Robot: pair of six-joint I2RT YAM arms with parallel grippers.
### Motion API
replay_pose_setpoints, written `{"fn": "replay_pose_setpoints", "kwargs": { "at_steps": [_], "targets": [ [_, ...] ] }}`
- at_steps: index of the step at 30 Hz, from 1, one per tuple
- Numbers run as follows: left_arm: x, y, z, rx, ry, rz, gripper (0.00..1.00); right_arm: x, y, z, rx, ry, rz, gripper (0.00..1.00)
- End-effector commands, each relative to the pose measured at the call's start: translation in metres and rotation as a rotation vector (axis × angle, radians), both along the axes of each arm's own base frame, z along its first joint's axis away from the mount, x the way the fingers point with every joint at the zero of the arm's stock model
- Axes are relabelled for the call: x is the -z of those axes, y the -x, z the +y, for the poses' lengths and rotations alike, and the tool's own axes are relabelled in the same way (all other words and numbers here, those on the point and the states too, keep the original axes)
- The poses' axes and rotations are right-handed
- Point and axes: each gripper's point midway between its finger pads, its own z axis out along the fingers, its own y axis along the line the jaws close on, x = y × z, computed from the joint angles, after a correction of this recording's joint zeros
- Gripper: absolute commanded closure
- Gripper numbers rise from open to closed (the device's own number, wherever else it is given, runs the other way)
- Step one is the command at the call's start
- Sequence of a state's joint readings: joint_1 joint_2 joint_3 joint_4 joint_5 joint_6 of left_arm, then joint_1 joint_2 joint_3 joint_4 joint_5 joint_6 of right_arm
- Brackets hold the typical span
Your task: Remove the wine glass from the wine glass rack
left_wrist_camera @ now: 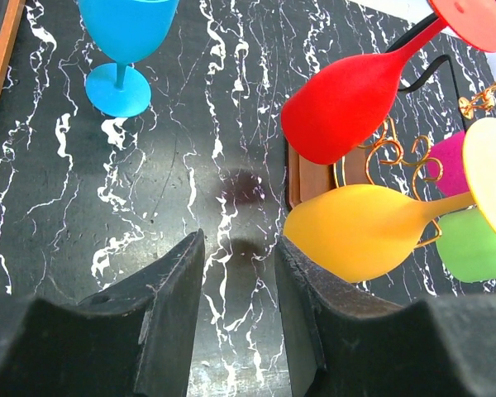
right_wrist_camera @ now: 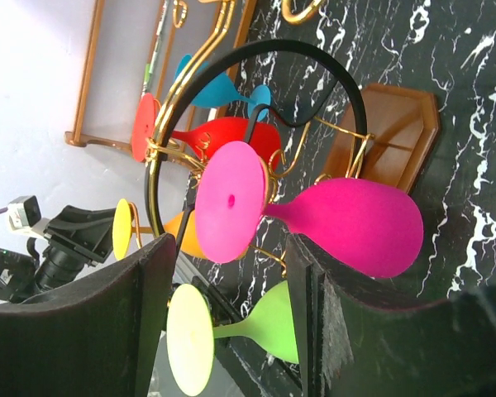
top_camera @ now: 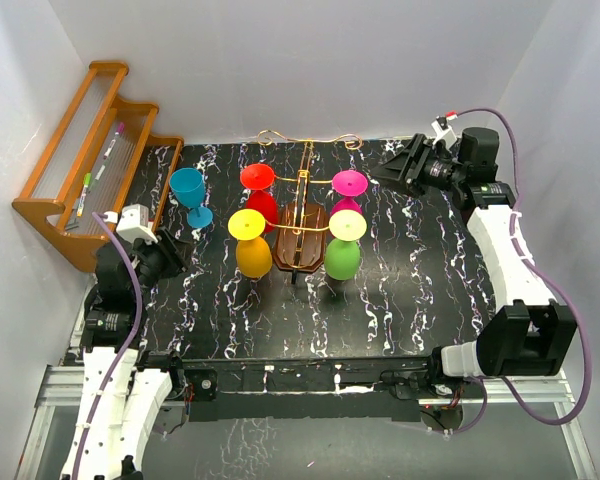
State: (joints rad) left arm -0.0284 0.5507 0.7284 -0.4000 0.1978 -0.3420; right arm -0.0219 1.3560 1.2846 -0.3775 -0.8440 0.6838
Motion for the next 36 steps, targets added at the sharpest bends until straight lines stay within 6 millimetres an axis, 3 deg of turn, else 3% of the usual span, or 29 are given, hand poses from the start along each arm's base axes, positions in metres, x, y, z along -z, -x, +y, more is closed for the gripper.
{"fn": "replay_pose_setpoints", "kwargs": {
  "at_steps": [1,9,11,18,28,31,36],
  "targets": [
    [0.003,0.001,0.0,0.004,-0.005,0.001,0.61,0.005,-0.001,0.0,-0.03,0.015,-0.014,0.42],
    [0.005,0.0,-0.001,0.005,-0.003,0.004,0.61,0.016,-0.009,0.005,-0.038,0.032,-0.001,0.43],
    [0.005,0.0,-0.001,0.007,-0.001,0.005,0.61,0.018,-0.007,0.021,-0.075,0.037,-0.002,0.43],
    [0.006,0.001,-0.001,0.007,0.001,0.006,0.61,0.026,-0.016,0.042,-0.094,0.06,0.011,0.45],
    [0.007,0.0,-0.002,0.009,0.003,0.01,0.61,0.032,-0.023,0.036,-0.022,0.091,0.018,0.49],
    [0.008,0.0,-0.002,0.008,0.003,0.011,0.61,0.03,-0.024,0.034,-0.01,0.092,0.014,0.54],
    [0.008,0.0,-0.002,0.009,0.003,0.012,0.61,0.028,-0.02,0.03,0.005,0.123,0.013,0.72]
  ]
}}
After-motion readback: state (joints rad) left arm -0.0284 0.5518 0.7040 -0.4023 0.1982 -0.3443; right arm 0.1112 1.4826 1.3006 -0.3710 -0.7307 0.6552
